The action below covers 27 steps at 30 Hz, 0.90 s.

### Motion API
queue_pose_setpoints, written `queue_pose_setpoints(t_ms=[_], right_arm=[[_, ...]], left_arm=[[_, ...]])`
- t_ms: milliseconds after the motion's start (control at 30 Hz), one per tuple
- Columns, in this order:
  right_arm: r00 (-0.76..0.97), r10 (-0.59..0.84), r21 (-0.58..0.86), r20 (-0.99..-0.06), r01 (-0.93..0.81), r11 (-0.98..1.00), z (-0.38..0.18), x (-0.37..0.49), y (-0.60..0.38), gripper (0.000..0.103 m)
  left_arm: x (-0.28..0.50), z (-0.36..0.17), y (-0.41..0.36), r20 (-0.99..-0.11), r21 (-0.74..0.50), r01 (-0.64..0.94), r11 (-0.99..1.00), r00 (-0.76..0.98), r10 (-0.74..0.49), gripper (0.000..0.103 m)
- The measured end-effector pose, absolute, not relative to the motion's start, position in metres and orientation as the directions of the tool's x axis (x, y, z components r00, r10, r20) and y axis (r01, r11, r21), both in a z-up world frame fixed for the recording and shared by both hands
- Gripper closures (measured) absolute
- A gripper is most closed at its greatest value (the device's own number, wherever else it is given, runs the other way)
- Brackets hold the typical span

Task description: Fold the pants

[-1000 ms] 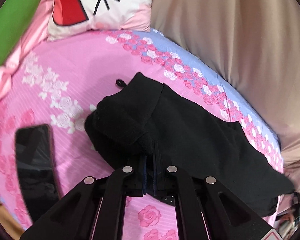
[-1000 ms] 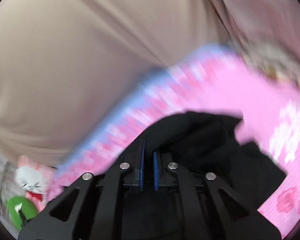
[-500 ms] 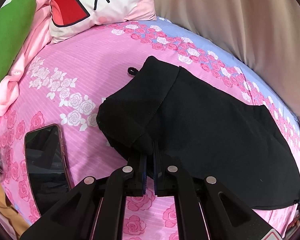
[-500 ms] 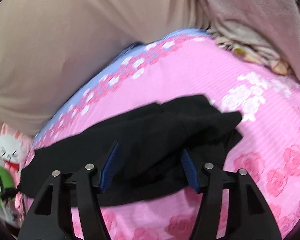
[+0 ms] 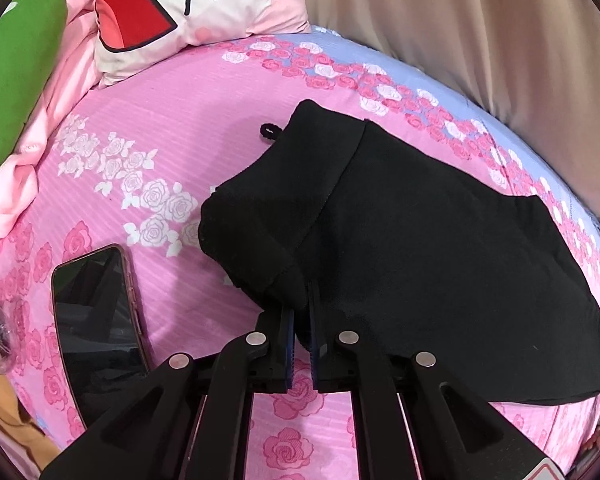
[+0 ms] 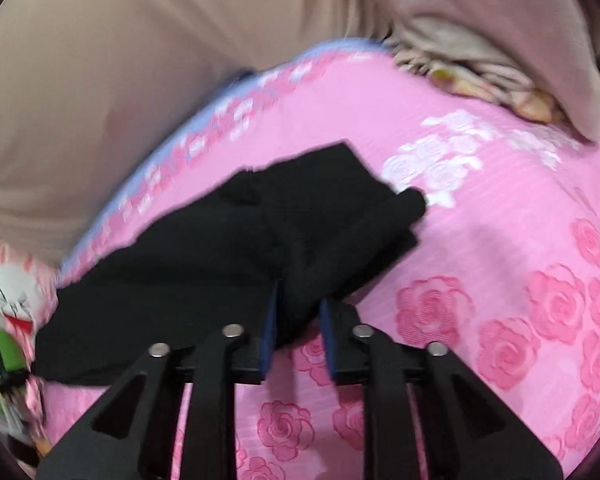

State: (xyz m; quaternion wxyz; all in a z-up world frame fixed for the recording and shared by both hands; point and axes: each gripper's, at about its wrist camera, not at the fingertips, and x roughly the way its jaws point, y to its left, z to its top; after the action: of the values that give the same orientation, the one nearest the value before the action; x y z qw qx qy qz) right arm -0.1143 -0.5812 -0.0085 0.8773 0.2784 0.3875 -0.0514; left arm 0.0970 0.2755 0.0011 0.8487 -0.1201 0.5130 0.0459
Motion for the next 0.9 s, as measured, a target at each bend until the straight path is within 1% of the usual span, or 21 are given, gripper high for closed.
queue_pose_setpoints(t_ms=[33,100,167,267,300,333,367,467,500,533,600,633,667,700,733,800,867,900], right_arm=[[0.694,0.130,0.453,-0.708,0.305,0.838,-0.005,-0.112,-0.582,0.062],[0.686,0.115,0.446,-0.718,0.327,0.833,-0.001,-0.107,-0.585,0.043],[0.692,0.104,0.451,-0.714,0.342,0.825,0.001,-0.099,-0.590,0.043],[0.712,0.155,0.534,-0.685,0.346,0.772,0.000,-0.083,-0.603,0.046],[0.711,0.162,0.540,-0.685,0.346,0.767,0.001,-0.077,-0.604,0.059],[0.709,0.164,0.534,-0.686,0.337,0.776,0.001,-0.074,-0.597,0.085],[0.714,0.158,0.516,-0.682,0.316,0.796,0.006,-0.070,-0.592,0.093],[0.816,0.120,0.470,-0.565,0.199,0.860,0.051,-0.083,-0.575,0.096],[0.843,0.098,0.449,-0.529,0.180,0.875,0.064,-0.091,-0.574,0.101],[0.834,0.038,0.397,-0.551,0.222,0.891,0.064,-0.094,-0.578,0.103],[0.735,-0.086,0.274,-0.673,0.355,0.894,0.039,-0.090,-0.595,0.103],[0.653,-0.122,0.233,-0.748,0.429,0.873,0.013,-0.089,-0.611,0.103],[0.608,-0.116,0.235,-0.786,0.466,0.853,-0.004,-0.091,-0.621,0.103],[0.593,-0.092,0.263,-0.800,0.485,0.834,-0.015,-0.098,-0.629,0.103],[0.639,-0.072,0.324,-0.766,0.480,0.815,-0.013,-0.110,-0.633,0.100],[0.670,-0.068,0.359,-0.739,0.478,0.802,-0.003,-0.124,-0.633,0.098],[0.694,-0.018,0.398,-0.719,0.433,0.808,0.005,-0.130,-0.625,0.088],[0.699,0.006,0.413,-0.715,0.415,0.810,0.006,-0.133,-0.620,0.076]], left_arm=[[0.097,0.002,0.274,-0.881,-0.148,-0.200,0.969,0.471,-0.038,0.098],[0.097,0.002,0.272,-0.881,-0.135,-0.195,0.971,0.473,-0.027,0.098],[0.098,0.001,0.273,-0.883,-0.135,-0.197,0.971,0.469,-0.028,0.098],[0.100,0.001,0.274,-0.888,-0.138,-0.203,0.969,0.459,-0.030,0.097],[0.100,0.001,0.274,-0.890,-0.135,-0.202,0.970,0.455,-0.029,0.097],[0.101,0.001,0.273,-0.891,-0.131,-0.203,0.970,0.453,-0.026,0.096],[0.102,0.000,0.273,-0.893,-0.125,-0.204,0.971,0.449,-0.021,0.096],[0.103,-0.002,0.271,-0.898,-0.108,-0.206,0.973,0.441,-0.006,0.096],[0.103,-0.002,0.271,-0.898,-0.099,-0.204,0.974,0.440,0.001,0.095],[0.103,-0.002,0.269,-0.898,-0.089,-0.203,0.975,0.439,0.010,0.095],[0.102,-0.003,0.267,-0.897,-0.071,-0.197,0.978,0.442,0.024,0.095],[0.102,-0.004,0.266,-0.897,-0.064,-0.194,0.979,0.441,0.029,0.095],[0.103,-0.006,0.265,-0.898,-0.058,-0.193,0.980,0.439,0.034,0.095],[0.103,-0.008,0.264,-0.899,-0.046,-0.195,0.980,0.437,0.045,0.093],[0.104,-0.008,0.263,-0.897,-0.038,-0.198,0.980,0.439,0.054,0.093],[0.099,0.000,0.261,-0.884,-0.020,-0.226,0.974,0.459,0.088,0.090],[0.092,0.013,0.263,-0.868,-0.049,-0.249,0.967,0.489,0.082,0.090],[0.088,0.020,0.265,-0.858,-0.066,-0.259,0.964,0.508,0.078,0.089]])
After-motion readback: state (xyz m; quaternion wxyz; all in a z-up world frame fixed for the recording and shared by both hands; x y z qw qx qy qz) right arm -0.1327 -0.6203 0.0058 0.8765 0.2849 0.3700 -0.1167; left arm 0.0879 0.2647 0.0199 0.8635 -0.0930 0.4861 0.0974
